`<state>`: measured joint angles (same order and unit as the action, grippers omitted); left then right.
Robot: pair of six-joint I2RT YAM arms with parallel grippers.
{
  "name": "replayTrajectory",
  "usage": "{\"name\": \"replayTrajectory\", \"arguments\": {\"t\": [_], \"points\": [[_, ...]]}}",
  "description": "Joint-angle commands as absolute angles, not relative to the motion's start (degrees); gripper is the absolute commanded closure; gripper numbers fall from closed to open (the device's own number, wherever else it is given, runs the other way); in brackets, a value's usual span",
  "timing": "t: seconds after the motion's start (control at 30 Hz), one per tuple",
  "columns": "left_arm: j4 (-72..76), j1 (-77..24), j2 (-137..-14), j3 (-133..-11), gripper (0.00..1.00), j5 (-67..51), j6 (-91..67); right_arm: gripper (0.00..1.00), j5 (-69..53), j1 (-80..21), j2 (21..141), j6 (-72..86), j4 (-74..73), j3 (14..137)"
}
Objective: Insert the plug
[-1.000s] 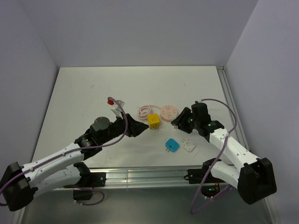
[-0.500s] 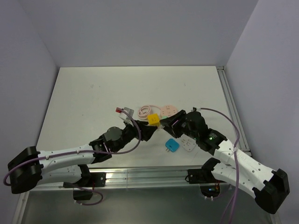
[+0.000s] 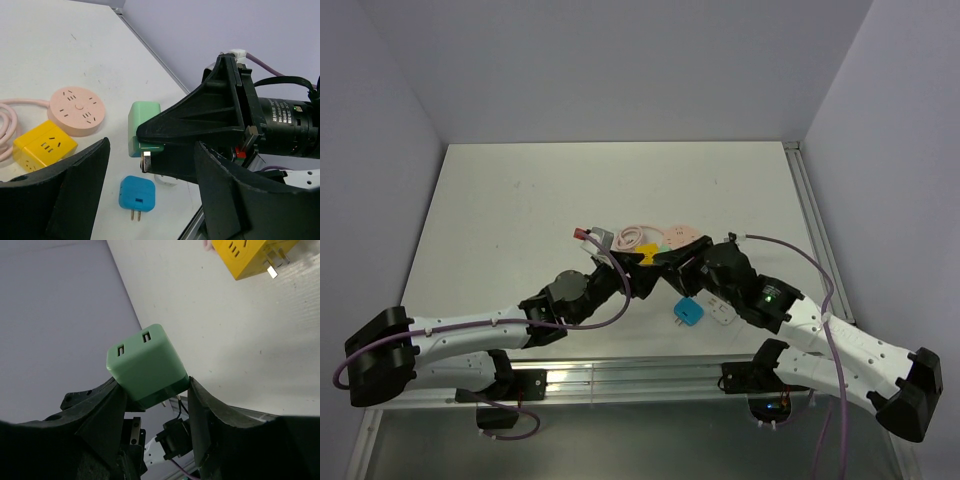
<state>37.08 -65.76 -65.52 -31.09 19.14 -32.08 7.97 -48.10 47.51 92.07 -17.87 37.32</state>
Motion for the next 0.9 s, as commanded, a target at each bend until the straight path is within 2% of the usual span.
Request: {"name": "replayTrajectory", "arguments": {"t": [0.0,0.33,0.67,0.87], "points": [[39.20,-66.27,-66.44,-33.05,0.27,20.57,-30.67,1.00,11.42,-49.92,47.37,95.36,-16.96,40.08],[37.53,-66.53,-66.01,-33.22,0.27,21.27,-30.76,0.99,15.64,-54.58,48.08,97.56,-18.46,42.89],[43.66,-68.38,-63.99,-28.84,0.23,19.16,-28.13,0.99,16.70,-55.72,47.64,99.14,-18.81,42.89],[51.05,-68.64,-59.07,-22.60,0.27,16.62,-26.37,0.99,17.92,-55.72,46.50,100.02,-19.86,43.07]]}}
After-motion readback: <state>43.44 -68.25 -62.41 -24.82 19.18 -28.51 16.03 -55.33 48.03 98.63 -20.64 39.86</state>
